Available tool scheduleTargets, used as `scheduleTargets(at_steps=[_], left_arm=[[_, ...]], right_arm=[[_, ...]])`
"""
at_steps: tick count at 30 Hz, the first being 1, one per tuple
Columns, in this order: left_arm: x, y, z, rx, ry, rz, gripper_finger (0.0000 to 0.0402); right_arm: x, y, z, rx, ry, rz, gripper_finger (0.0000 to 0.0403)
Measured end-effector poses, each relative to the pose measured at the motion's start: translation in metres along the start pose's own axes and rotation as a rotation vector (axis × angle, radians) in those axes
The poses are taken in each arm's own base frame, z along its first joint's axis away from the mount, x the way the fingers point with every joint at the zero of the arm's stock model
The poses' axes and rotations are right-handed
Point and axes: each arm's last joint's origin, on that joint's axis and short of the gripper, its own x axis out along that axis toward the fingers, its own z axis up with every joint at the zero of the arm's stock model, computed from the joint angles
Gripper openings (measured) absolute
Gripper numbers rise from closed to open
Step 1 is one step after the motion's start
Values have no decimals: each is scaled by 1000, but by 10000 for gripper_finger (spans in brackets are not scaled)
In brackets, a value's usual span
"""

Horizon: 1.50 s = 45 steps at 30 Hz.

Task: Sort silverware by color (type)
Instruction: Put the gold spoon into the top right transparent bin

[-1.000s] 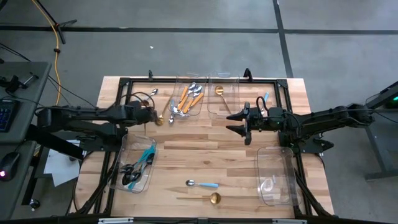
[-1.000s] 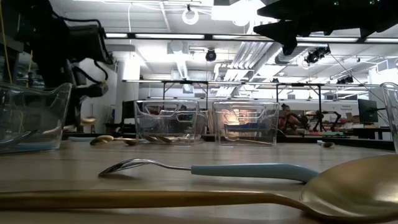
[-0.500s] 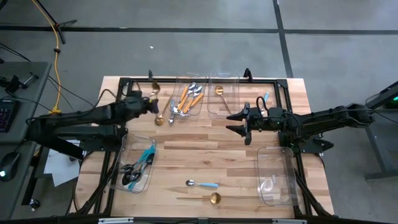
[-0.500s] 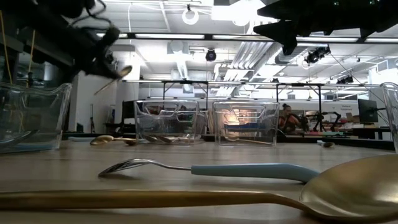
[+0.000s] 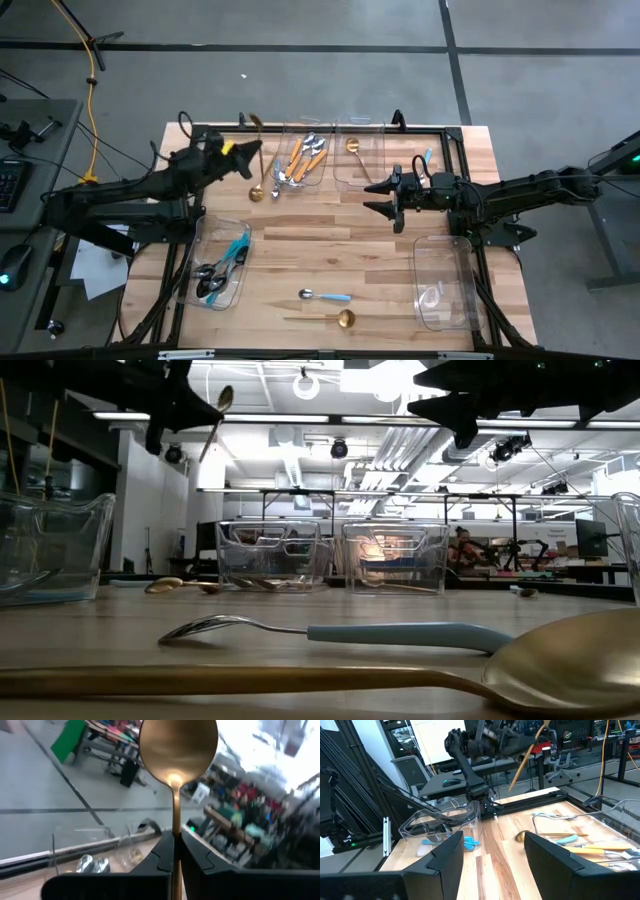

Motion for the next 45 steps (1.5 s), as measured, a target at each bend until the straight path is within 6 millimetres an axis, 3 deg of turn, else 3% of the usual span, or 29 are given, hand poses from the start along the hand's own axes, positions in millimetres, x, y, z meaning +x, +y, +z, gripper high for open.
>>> scheduleTargets(at_steps=[6, 12, 18, 27, 35, 45], left_arm=[[8, -10, -31, 116, -16, -122, 1], [0, -15, -62, 154, -102, -359, 1], [2, -31, -79, 193, -61, -506, 1], [17, -65, -87, 350, -82, -582, 1], [19, -64, -83, 353, -125, -681, 0], [20, -64, -84, 353, -126, -682, 0]], right_arm=[[0, 0, 0, 0, 0, 0, 194], [0, 0, 0, 0, 0, 0, 194], [0, 0, 2, -18, -18, 3, 194], [9, 0, -2, -49, -33, 5, 194], [23, -1, -11, -88, -57, 9, 194], [25, 0, -11, -89, -71, 21, 194]])
